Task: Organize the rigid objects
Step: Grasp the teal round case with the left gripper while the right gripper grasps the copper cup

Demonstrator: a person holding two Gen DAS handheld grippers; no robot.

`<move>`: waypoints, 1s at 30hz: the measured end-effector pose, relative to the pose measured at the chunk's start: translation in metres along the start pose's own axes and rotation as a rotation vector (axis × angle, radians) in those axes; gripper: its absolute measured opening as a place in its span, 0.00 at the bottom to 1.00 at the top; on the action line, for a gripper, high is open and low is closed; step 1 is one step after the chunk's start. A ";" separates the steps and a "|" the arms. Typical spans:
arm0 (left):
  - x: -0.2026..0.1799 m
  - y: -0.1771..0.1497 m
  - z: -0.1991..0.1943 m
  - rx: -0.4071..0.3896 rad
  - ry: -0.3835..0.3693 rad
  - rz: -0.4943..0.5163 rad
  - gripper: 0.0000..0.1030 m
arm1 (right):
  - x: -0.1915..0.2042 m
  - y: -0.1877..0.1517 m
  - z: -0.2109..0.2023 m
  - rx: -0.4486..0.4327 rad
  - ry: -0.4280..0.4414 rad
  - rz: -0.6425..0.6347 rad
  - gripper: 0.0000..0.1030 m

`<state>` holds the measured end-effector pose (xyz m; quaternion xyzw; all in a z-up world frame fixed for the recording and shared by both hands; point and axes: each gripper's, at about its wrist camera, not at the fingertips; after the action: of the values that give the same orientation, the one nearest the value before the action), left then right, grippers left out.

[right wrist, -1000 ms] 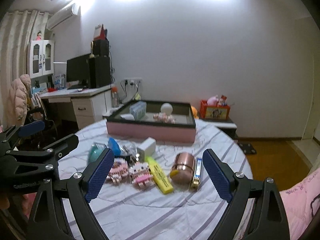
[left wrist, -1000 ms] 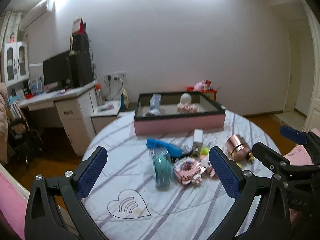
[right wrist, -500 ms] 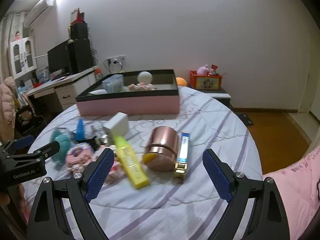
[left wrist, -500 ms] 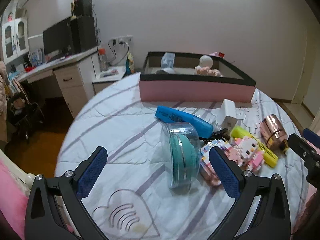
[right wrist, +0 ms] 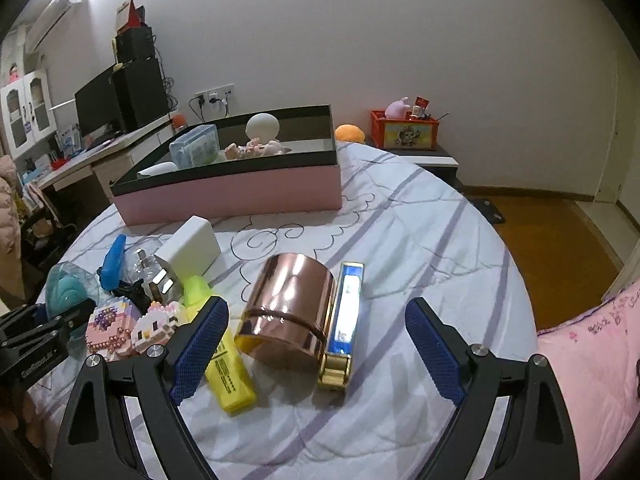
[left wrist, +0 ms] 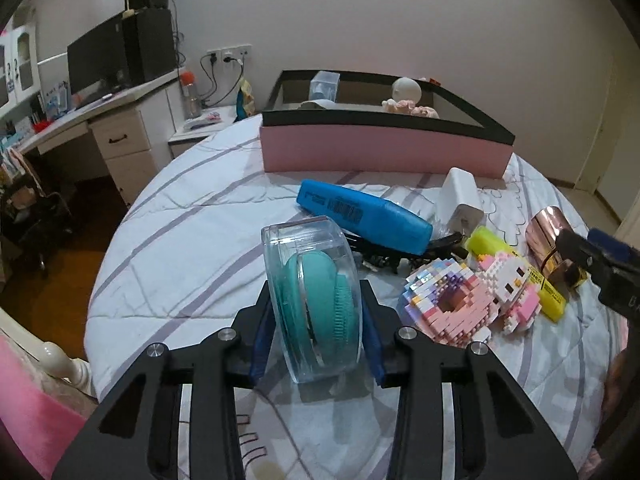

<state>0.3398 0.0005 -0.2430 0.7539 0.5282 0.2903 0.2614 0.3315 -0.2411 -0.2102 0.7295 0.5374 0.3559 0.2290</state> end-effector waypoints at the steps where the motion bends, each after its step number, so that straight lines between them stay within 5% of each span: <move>1: 0.001 0.000 -0.001 0.003 0.002 0.005 0.38 | 0.003 0.001 -0.001 -0.005 0.009 -0.011 0.86; 6: 0.003 0.001 -0.004 0.002 0.006 0.011 0.38 | 0.017 0.003 0.008 0.028 0.009 -0.053 0.49; 16: 0.004 0.002 0.001 0.004 -0.012 0.019 0.38 | 0.029 0.003 0.035 0.141 -0.007 -0.066 0.47; 30: 0.009 0.005 -0.007 -0.010 -0.020 0.014 0.36 | 0.036 0.001 0.024 0.097 0.016 -0.090 0.46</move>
<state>0.3400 0.0080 -0.2332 0.7589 0.5190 0.2872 0.2687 0.3569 -0.2059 -0.2153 0.7121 0.5879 0.3245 0.2048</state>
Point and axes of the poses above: each gripper's, at about its wrist camera, not at the fingertips, and z roughly the way its jaws point, x to its left, y to its top, and after that the axes turned 14 degrees about z, right-handed
